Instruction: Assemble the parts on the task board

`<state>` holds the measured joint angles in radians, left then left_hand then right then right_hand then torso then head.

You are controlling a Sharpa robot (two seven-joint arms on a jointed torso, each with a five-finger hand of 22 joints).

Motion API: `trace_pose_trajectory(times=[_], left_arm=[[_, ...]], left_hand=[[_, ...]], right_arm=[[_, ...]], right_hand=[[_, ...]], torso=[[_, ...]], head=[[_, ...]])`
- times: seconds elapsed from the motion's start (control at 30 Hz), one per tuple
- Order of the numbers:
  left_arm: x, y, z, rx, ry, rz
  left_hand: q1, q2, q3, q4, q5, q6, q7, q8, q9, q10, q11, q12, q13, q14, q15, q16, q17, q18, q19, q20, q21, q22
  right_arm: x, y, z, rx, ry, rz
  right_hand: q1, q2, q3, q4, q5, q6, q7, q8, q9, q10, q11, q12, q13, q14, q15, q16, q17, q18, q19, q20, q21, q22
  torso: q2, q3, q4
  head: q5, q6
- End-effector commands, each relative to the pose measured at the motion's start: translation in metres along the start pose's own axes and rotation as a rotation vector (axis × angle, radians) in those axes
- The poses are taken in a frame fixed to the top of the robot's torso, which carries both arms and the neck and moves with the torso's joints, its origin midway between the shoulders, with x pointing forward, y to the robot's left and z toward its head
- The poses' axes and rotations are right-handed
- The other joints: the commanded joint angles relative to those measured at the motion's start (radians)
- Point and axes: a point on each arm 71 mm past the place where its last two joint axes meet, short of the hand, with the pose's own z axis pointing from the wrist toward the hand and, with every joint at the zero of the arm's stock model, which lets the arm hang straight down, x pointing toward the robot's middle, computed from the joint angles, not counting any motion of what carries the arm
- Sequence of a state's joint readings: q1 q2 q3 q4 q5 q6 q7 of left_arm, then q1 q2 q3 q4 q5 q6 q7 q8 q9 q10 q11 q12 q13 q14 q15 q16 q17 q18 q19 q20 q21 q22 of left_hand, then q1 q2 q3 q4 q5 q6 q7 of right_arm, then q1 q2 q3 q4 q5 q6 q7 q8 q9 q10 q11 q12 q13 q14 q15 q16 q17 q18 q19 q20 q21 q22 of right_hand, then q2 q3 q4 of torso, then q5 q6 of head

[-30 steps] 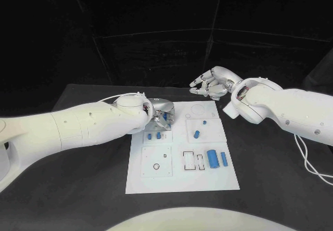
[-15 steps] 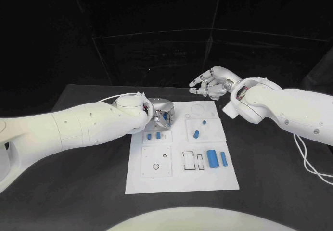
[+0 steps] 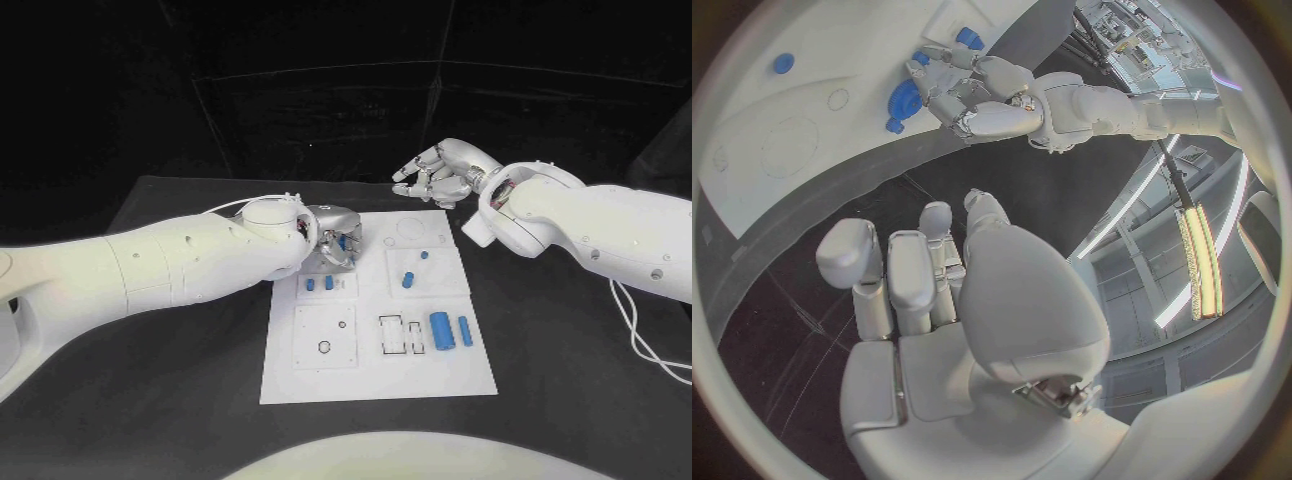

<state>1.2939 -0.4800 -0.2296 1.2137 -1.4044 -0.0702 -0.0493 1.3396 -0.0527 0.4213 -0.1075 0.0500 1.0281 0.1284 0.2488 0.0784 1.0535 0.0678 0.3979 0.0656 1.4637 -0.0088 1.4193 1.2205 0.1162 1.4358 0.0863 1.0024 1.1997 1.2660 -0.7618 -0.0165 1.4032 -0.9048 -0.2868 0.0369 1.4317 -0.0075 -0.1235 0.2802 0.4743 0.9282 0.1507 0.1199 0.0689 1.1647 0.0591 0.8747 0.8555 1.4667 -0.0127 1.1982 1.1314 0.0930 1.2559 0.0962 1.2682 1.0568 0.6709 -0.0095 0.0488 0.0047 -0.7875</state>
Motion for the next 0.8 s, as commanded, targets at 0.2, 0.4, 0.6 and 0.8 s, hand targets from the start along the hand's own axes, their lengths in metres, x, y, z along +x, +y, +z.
trace_pose_trajectory(times=[0.2,0.4,0.6,0.8], left_arm=[[-0.002,0.001,-0.009,0.035,-0.072,-0.014],[-0.005,0.001,-0.019,0.056,-0.101,-0.041],[-0.009,0.009,-0.032,0.054,-0.125,-0.068],[-0.013,0.017,-0.044,0.047,-0.152,-0.082]], left_hand=[[0.001,-0.001,0.040,-0.012,0.000,0.020,0.000,-0.017,-0.004,0.034,-0.004,-0.030,0.000,0.021,-0.007,0.004,0.000,-0.010,0.010,-0.002,0.021,0.017],[-0.006,-0.006,0.049,-0.013,0.000,0.023,0.002,-0.024,-0.005,0.039,-0.002,-0.044,0.000,0.022,-0.006,0.006,0.000,-0.010,0.010,-0.002,0.023,0.020],[-0.009,-0.008,0.051,-0.013,0.000,0.024,0.002,-0.026,-0.006,0.042,-0.002,-0.048,0.000,0.022,-0.006,0.006,0.000,-0.011,0.011,-0.002,0.026,0.023],[-0.011,-0.011,0.056,-0.014,0.000,0.025,0.002,-0.030,-0.006,0.046,-0.002,-0.054,0.000,0.023,-0.006,0.006,0.001,-0.011,0.011,-0.002,0.029,0.025]], right_arm=[[0.000,0.002,0.000,-0.012,0.002,-0.002],[-0.001,0.001,-0.001,-0.012,0.000,-0.002],[-0.001,0.001,-0.001,-0.011,-0.001,-0.002],[-0.002,0.000,-0.001,-0.010,-0.001,-0.002]], right_hand=[[-0.005,0.005,0.000,0.004,0.004,-0.010,0.000,0.004,-0.001,-0.004,0.001,0.005,-0.001,0.018,-0.003,-0.003,0.001,0.016,-0.005,-0.001,-0.005,0.000],[-0.004,0.005,0.000,0.004,0.005,-0.010,0.000,0.005,-0.001,-0.004,0.001,0.006,-0.001,0.018,-0.003,-0.003,0.002,0.016,-0.004,-0.001,-0.005,0.000],[-0.004,0.005,0.000,0.004,0.005,-0.010,0.000,0.005,-0.001,-0.004,0.001,0.006,-0.001,0.018,-0.003,-0.003,0.002,0.016,-0.004,-0.001,-0.005,0.000],[-0.004,0.005,0.000,0.004,0.005,-0.010,0.000,0.005,-0.001,-0.004,0.001,0.006,-0.001,0.018,-0.003,-0.003,0.002,0.016,-0.004,-0.001,-0.005,0.000]], torso=[[-0.001,0.0005,0.0010],[-0.001,-0.0006,0.0009],[-0.001,-0.0008,0.0011],[-0.001,-0.0014,0.0017]], head=[[-0.002,0.004],[-0.002,0.006],[0.000,0.010],[-0.001,0.010]])
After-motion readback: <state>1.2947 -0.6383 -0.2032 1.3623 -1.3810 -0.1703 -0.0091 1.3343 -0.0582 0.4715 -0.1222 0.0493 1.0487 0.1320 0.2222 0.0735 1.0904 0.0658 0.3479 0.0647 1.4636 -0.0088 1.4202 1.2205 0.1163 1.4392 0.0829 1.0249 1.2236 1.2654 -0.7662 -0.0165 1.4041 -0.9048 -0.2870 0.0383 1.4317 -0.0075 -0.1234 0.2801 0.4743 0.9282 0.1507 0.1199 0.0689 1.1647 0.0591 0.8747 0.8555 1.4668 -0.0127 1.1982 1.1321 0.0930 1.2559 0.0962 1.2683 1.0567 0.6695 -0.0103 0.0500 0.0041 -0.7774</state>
